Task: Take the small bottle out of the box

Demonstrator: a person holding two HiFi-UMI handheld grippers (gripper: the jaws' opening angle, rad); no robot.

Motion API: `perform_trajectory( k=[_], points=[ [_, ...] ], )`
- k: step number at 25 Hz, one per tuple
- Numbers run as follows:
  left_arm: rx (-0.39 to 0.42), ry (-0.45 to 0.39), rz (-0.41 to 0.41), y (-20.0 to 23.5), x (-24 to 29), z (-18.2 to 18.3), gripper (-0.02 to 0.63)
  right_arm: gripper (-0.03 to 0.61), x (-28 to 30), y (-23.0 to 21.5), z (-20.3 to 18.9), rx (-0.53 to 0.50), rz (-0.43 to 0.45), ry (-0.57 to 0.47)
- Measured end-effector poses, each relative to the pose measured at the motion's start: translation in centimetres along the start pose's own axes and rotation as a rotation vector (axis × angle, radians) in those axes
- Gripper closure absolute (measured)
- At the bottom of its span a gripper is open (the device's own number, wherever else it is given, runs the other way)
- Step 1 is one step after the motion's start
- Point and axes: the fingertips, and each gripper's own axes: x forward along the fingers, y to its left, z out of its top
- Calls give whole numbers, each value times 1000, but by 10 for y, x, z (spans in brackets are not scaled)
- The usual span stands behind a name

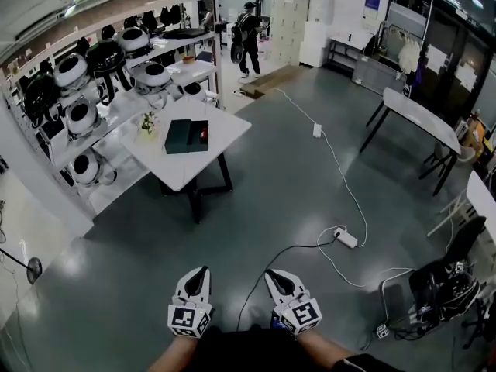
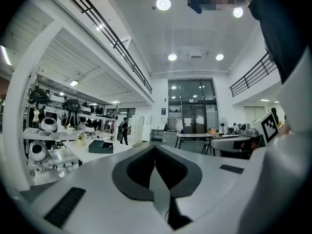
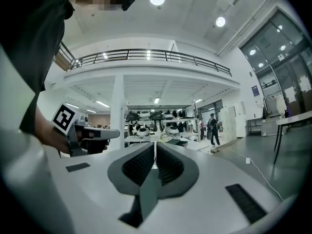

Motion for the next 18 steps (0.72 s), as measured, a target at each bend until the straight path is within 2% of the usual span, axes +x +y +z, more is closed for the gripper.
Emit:
perform_trajectory(
  k=[8, 12, 18],
  points=[
    [-21, 50, 25, -14, 4, -14, 598, 540, -4, -30, -7, 57, -16, -15],
    [-40, 84, 30, -6, 12, -26, 598, 540, 8, -43, -13, 58, -20, 4],
    [-52, 65, 44, 18, 56, -24, 598, 540, 42, -76, -4, 34, -21, 19]
  ],
)
